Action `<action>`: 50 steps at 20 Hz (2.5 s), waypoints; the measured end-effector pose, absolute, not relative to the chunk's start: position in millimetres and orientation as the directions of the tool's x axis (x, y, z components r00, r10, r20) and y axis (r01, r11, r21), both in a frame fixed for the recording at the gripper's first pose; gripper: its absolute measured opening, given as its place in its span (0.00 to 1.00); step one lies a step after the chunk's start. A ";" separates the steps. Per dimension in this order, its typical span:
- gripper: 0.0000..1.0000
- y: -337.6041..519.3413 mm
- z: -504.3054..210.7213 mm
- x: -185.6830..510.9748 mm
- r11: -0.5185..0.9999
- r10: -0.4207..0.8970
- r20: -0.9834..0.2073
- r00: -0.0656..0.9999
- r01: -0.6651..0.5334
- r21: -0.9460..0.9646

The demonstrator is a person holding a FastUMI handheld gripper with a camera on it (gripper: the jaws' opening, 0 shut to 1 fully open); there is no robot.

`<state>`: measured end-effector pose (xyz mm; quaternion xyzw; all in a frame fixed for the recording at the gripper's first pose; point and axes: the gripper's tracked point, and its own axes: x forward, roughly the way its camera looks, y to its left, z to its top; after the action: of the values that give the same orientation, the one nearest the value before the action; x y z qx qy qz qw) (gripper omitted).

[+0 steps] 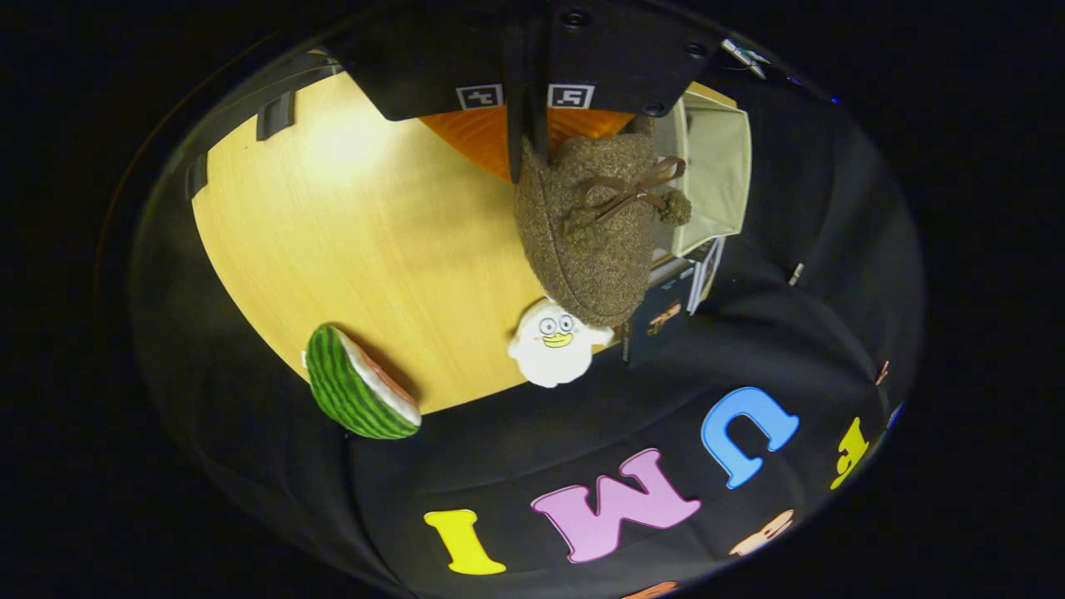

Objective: Open the storage box then place both shoes into the box .Put the left shoe in first, then the right shoe, with the right side of both shoes facing outward in a uniform manner.

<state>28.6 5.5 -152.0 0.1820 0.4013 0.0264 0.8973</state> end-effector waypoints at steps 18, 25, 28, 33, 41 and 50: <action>0.05 203.4 -194.8 57.0 0.923 0.274 -0.742 0.611 0.049 0.381; 0.10 197.4 -222.4 49.2 0.943 0.217 -0.793 0.569 0.087 0.321; 0.16 210.1 -227.0 46.3 0.940 0.253 -0.795 0.551 0.053 0.336; 1.00 229.0 -181.1 46.2 0.911 0.336 -0.698 0.633 -0.029 0.412; 0.98 137.2 -60.9 57.6 0.980 0.173 -0.420 0.891 -0.114 0.161; 0.98 -17.1 34.6 50.4 0.998 -0.047 -0.087 0.995 0.044 -0.038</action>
<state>50.4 -17.1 34.6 -0.0179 0.0440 -0.0228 0.9986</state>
